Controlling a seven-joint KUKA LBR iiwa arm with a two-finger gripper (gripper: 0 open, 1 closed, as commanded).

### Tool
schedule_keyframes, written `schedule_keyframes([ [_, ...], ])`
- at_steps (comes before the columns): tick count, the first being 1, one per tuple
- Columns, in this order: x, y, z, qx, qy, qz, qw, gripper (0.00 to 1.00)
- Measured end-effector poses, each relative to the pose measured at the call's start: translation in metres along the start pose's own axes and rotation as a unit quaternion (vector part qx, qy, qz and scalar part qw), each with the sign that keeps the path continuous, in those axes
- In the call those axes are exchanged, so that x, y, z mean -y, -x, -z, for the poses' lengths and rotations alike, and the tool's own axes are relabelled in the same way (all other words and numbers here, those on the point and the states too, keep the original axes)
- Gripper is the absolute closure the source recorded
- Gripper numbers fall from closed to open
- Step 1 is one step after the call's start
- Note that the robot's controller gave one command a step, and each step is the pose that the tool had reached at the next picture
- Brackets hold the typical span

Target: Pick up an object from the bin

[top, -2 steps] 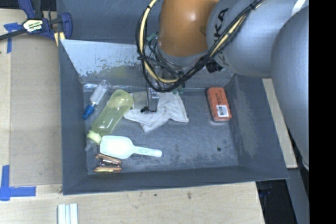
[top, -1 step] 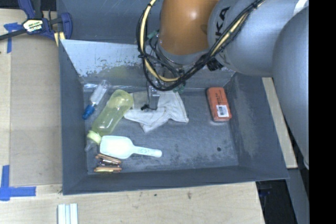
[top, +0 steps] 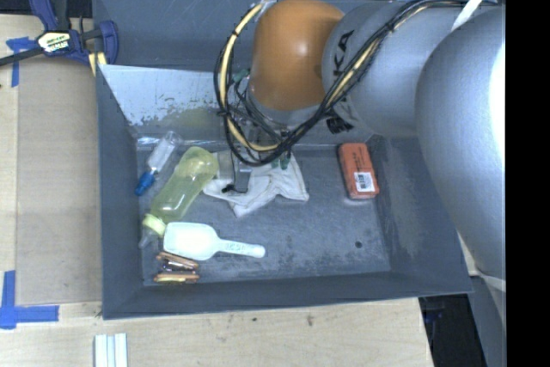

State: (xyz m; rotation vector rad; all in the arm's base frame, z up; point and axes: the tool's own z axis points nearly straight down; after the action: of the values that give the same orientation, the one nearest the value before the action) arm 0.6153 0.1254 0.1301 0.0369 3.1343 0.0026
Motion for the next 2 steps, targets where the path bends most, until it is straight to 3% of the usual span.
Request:
schedule_keyframes([
  [1,0.001,-0.004,-0.032,-0.0051,-0.001,0.005,1.0000,0.00],
  [2,-0.038,-0.012,-0.032,-0.0022,0.000,0.007,1.0000,0.00],
])
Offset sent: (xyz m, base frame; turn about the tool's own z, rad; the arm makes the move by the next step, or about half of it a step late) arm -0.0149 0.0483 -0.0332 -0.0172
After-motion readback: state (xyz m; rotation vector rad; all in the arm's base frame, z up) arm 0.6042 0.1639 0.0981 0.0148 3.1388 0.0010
